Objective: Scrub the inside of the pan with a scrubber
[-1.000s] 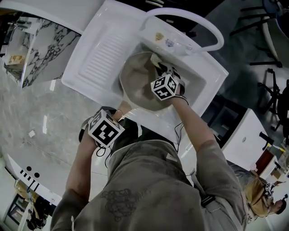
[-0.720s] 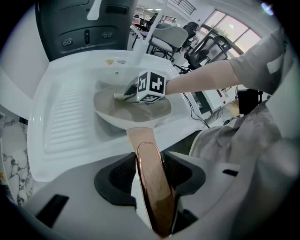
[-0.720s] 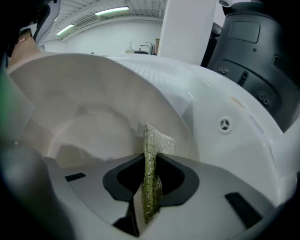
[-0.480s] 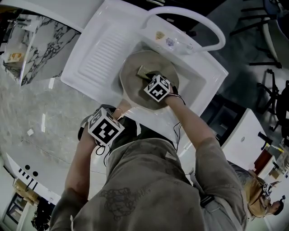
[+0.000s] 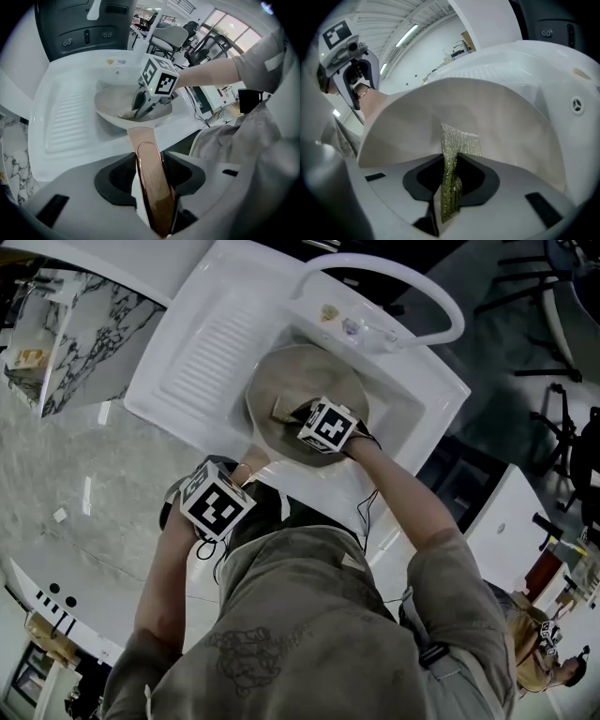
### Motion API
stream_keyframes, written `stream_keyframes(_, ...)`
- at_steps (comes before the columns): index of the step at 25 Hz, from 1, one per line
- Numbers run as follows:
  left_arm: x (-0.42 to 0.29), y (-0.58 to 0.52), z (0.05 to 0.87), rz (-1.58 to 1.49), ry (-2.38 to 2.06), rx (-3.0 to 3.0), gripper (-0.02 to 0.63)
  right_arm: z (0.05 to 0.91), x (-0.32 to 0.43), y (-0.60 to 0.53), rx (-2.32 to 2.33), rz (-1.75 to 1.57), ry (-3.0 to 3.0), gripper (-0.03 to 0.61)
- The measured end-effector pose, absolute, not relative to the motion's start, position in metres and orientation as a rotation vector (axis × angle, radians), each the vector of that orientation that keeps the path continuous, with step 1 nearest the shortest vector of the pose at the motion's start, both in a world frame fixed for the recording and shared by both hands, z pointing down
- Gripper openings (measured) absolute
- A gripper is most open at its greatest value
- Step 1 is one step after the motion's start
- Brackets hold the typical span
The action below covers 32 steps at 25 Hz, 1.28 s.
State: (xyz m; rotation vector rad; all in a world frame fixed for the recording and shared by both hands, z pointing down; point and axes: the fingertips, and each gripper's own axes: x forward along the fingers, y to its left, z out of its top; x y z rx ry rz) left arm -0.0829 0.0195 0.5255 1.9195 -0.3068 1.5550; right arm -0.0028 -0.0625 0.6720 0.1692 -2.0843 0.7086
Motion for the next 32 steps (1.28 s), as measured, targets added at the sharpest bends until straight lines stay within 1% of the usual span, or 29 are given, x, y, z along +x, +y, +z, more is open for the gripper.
stream_keyframes(8,-0.083,0.019,0.526,1.555,-0.316,1.913,0.187,0.632,-0.020,-0.021,-0.107,1.024,-2.112,0.081)
stream_keyframes(11,-0.084,0.019,0.526,1.566,-0.319,1.913,0.187,0.621,-0.026,-0.018,-0.145,1.140,-2.119,0.081)
stream_keyframes(14,-0.083,0.019,0.526,1.573,-0.321,1.911,0.187,0.612,-0.023,-0.016,-0.181,1.211,-2.124,0.081)
stream_keyframes(17,-0.083,0.018,0.526,1.570,-0.327,1.916,0.187,0.585,-0.015,-0.017,-0.242,1.328,-2.154,0.081)
stream_keyframes(19,-0.082,0.017,0.526,1.568,-0.332,1.918,0.187,0.565,-0.005,-0.027,-0.229,1.328,-2.206,0.079)
stream_keyframes(21,-0.083,0.018,0.526,1.567,-0.335,1.920,0.187,0.551,0.006,-0.049,-0.121,1.184,-2.298,0.078)
stream_keyframes(22,-0.083,0.018,0.525,1.566,-0.336,1.921,0.187,0.548,0.012,-0.064,-0.036,1.045,-2.341,0.078)
stream_keyframes(25,-0.082,0.017,0.525,1.555,-0.344,1.923,0.186,0.553,0.029,-0.110,0.184,0.461,-2.356,0.078)
stream_keyframes(28,-0.083,0.016,0.525,1.540,-0.359,1.922,0.184,0.571,0.037,-0.143,0.245,-0.097,-2.216,0.078)
stream_keyframes(30,-0.084,0.016,0.525,1.539,-0.364,1.917,0.183,0.583,0.035,-0.156,0.242,-0.332,-2.132,0.078)
stream_keyframes(32,-0.084,0.017,0.526,1.539,-0.366,1.913,0.182,0.596,0.029,-0.162,0.238,-0.475,-2.080,0.078)
